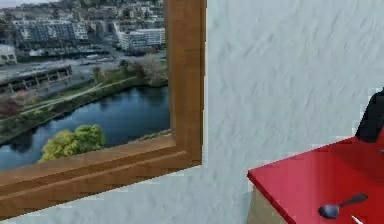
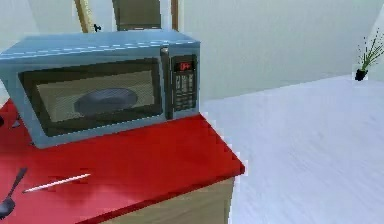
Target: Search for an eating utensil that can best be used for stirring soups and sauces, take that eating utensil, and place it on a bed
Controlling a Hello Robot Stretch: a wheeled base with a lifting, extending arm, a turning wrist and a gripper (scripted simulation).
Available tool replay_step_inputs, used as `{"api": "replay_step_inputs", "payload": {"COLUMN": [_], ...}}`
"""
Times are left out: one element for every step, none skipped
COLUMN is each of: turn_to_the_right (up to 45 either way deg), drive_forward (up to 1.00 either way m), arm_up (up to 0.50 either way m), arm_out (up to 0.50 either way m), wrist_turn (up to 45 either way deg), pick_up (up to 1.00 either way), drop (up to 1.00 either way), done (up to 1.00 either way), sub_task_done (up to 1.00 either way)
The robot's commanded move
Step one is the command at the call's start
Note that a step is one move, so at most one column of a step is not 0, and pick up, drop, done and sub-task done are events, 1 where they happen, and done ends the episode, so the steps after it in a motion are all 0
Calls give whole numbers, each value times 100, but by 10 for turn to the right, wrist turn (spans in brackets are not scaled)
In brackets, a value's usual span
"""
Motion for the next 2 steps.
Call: {"api": "replay_step_inputs", "payload": {"turn_to_the_right": [450, 450], "drive_forward": [0, 0], "arm_up": [0, 0], "arm_out": [0, 0], "wrist_turn": [0, 0], "pick_up": [0, 0], "drop": [0, 0], "done": [0, 0], "sub_task_done": [0, 0]}}
